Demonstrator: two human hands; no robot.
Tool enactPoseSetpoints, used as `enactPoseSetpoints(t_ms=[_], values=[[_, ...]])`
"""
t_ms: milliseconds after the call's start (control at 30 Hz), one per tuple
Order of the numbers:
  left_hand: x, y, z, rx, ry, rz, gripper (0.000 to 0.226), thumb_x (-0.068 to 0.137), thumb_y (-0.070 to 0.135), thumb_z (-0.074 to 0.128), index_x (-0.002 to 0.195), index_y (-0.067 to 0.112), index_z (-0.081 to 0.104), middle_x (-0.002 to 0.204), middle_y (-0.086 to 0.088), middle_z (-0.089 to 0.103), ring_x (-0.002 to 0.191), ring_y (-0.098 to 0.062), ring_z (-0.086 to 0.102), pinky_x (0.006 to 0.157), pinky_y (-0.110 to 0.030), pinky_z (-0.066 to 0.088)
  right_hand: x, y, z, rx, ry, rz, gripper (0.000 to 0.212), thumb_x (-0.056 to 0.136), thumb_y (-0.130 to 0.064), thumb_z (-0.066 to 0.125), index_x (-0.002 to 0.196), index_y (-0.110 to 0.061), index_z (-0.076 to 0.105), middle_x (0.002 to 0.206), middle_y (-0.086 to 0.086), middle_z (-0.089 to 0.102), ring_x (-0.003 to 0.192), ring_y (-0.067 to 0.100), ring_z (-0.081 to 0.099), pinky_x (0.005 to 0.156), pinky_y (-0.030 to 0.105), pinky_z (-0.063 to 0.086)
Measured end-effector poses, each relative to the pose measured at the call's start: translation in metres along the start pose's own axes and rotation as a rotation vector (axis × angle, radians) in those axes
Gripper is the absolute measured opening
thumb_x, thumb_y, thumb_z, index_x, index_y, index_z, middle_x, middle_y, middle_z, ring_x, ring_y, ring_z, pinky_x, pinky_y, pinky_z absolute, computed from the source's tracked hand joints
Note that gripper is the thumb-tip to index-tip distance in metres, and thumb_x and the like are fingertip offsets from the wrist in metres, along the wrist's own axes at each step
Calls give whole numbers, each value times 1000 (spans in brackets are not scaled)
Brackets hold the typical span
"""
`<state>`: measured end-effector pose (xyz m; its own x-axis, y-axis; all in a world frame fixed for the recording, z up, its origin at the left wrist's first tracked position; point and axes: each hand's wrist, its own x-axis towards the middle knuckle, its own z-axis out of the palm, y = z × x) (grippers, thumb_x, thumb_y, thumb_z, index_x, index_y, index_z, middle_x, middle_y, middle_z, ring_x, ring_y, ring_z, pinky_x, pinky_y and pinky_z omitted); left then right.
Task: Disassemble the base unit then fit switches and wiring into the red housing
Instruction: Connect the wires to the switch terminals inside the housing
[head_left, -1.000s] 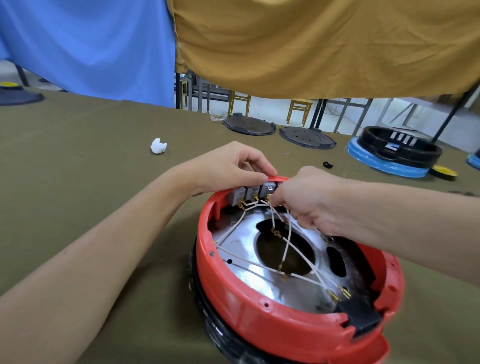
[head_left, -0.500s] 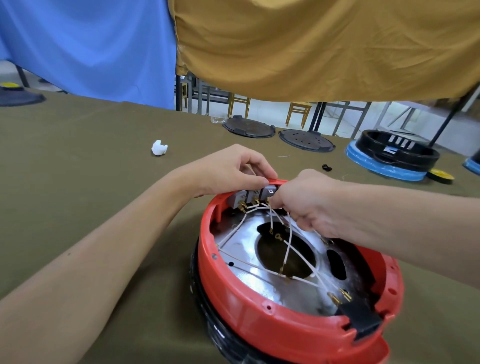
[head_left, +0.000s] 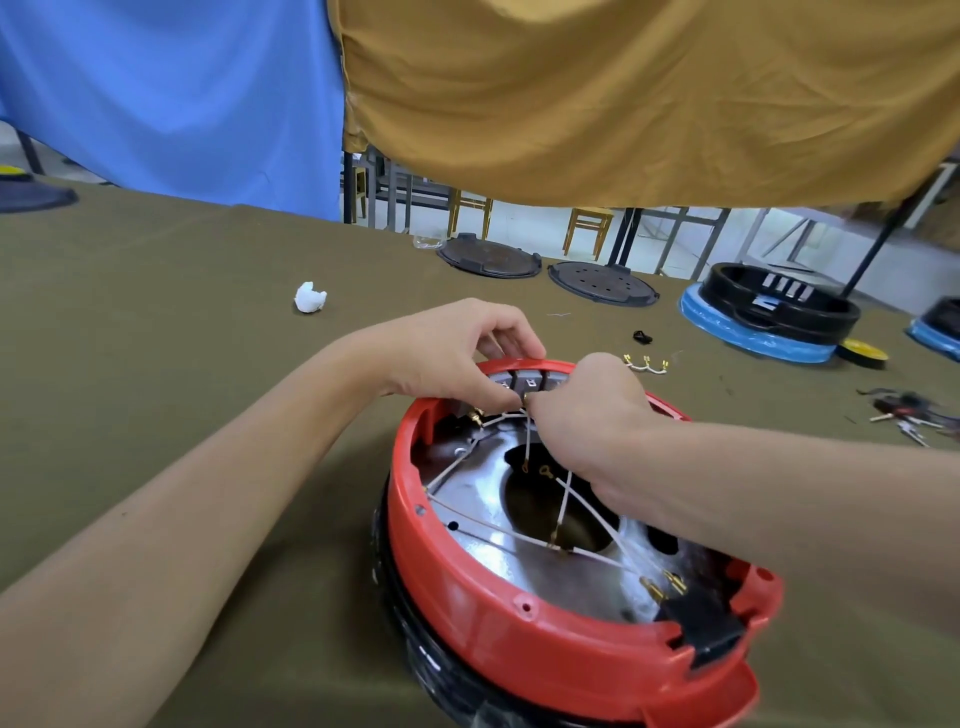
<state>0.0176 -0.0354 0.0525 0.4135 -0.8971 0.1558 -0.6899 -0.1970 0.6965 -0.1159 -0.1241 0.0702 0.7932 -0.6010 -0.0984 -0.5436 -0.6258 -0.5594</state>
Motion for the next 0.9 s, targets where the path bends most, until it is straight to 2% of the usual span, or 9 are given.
enactPoseSetpoints(t_ms=[33,100,133,233,367,500,600,733,900], values=[[0,0,1,26,9,7,35,79,21,80,108,33,64,108,12,67,100,-6,61,78,-20,53,3,3,1,22,41,13,31,94,-15,56,67,-13,42,72,6,46,68,23,47,64,34,50],[1,1,2,73,30,18,34,78,24,79,106,33,64,107,14,66,99,-4,60,84,-21,51,8,8,6,66,89,15,24,96,-17,59,76,-11,46,64,3,39,54,20,36,47,28,30],[1,2,3,93,42,21,33,78,25,79,106,33,64,107,14,66,98,-2,59,85,-21,50,8,10,8,80,115,9,20,96,-17,59,80,-11,49,62,2,39,52,19,34,46,27,25],[1,2,4,148,64,31,31,78,29,78,104,34,64,105,15,65,96,0,59,85,-23,51,15,17,7,99,83,-37,10,94,-14,57,85,-11,54,65,4,42,56,21,39,49,26,31],[2,3,4,182,74,31,30,78,30,79,104,34,64,105,15,65,95,-1,60,86,-26,53,15,26,3,99,83,-126,20,83,-17,62,68,-12,51,50,-1,37,45,17,34,36,21,23],[3,3,3,169,73,23,29,79,28,79,104,34,64,104,16,66,95,0,61,85,-24,53,14,29,3,-49,104,-227,11,77,-28,68,79,-17,72,65,-2,64,60,16,60,47,22,40],[2,2,2,122,38,18,29,82,24,77,107,31,64,106,13,68,97,-2,64,83,-20,53,17,29,1,-69,142,-241,10,78,-24,68,75,-17,74,64,1,64,60,19,60,49,24,42],[2,3,2,51,15,1,27,83,21,72,108,28,64,106,8,70,98,-7,65,71,-16,54,21,30,0,-54,177,-252,13,76,-26,69,71,-14,73,59,2,62,59,22,59,51,25,43],[0,6,1,-8,-1,-38,35,72,35,64,107,28,67,103,5,72,98,-12,67,84,-26,55,25,30,1,-50,204,-265,20,76,-25,70,62,-10,67,49,1,50,51,21,47,49,25,35]])
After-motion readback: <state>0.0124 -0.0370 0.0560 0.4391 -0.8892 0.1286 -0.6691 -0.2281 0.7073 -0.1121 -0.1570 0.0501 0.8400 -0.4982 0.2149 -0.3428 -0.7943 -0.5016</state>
